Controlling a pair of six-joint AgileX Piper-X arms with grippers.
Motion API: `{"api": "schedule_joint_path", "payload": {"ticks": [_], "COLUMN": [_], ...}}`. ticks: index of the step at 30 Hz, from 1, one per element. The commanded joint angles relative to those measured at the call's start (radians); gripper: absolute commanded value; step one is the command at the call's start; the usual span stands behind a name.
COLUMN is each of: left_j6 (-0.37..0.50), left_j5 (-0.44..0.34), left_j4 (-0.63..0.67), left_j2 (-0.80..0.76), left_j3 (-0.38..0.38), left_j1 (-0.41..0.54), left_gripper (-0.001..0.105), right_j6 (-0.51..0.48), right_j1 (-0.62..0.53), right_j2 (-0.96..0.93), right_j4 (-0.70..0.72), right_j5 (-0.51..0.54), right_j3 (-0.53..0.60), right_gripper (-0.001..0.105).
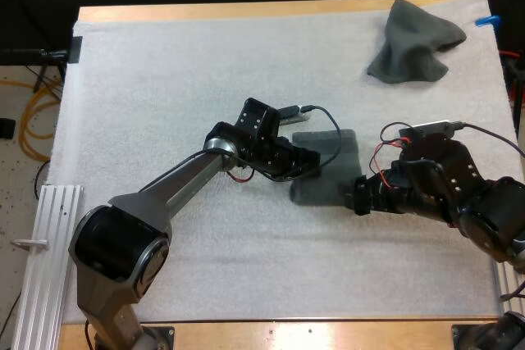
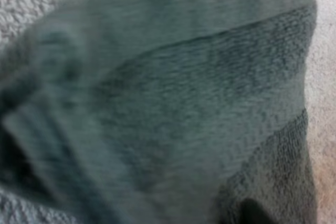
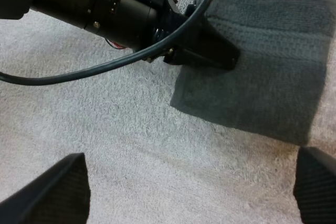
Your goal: Pick towel from pile fold and stack
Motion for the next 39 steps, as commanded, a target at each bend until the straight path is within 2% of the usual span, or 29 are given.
{"api": "schedule_joint_path", "payload": {"ticks": [1,4,10,12,14,20,24,28,30,34,39], "left_j6": [-0.001,0.044,0.072,0.105,0.156,0.379,0.535,0.647,0.670,0.695,0.718], "left_j5": [-0.007,-0.007,-0.011,-0.032,-0.074,-0.278,-0.452,-0.592,-0.643,-0.685,-0.679], "left_j4": [0.001,0.001,0.024,0.063,0.119,0.329,0.458,0.512,0.519,0.519,0.519], "left_j2": [0.003,0.003,-0.003,-0.018,-0.038,-0.125,-0.154,-0.156,-0.156,-0.156,-0.156], "left_j3": [-0.006,-0.006,-0.006,-0.006,-0.006,-0.022,-0.049,-0.052,-0.052,-0.052,-0.052], "left_j1": [-0.007,-0.007,0.010,0.032,0.065,0.220,0.345,0.450,0.500,0.590,0.668], "left_gripper": [0.021,0.000,0.000,0.000,0.000,0.000,0.000,0.000,0.000,0.000,0.000], "right_j6": [0.001,0.005,0.005,0.005,0.005,0.005,0.005,0.005,0.005,0.005,0.005], "right_j1": [0.000,0.000,0.000,0.000,0.000,0.000,0.000,0.000,0.000,0.000,0.000], "right_j2": [-0.005,-0.005,-0.005,-0.005,-0.005,-0.005,-0.005,-0.005,-0.005,-0.005,-0.005], "right_j4": [0.003,0.003,0.003,0.003,0.003,0.003,0.001,0.001,0.001,0.001,0.001], "right_j5": [-0.008,-0.008,-0.008,-0.008,-0.008,-0.008,-0.008,-0.008,-0.010,-0.009,-0.009], "right_j3": [-0.001,-0.001,-0.001,-0.001,-0.001,-0.001,-0.001,-0.001,-0.001,-0.001,-0.001], "right_gripper": [0.077,0.077,0.077,0.077,0.077,0.077,0.077,0.077,0.077,0.077,0.077]}}
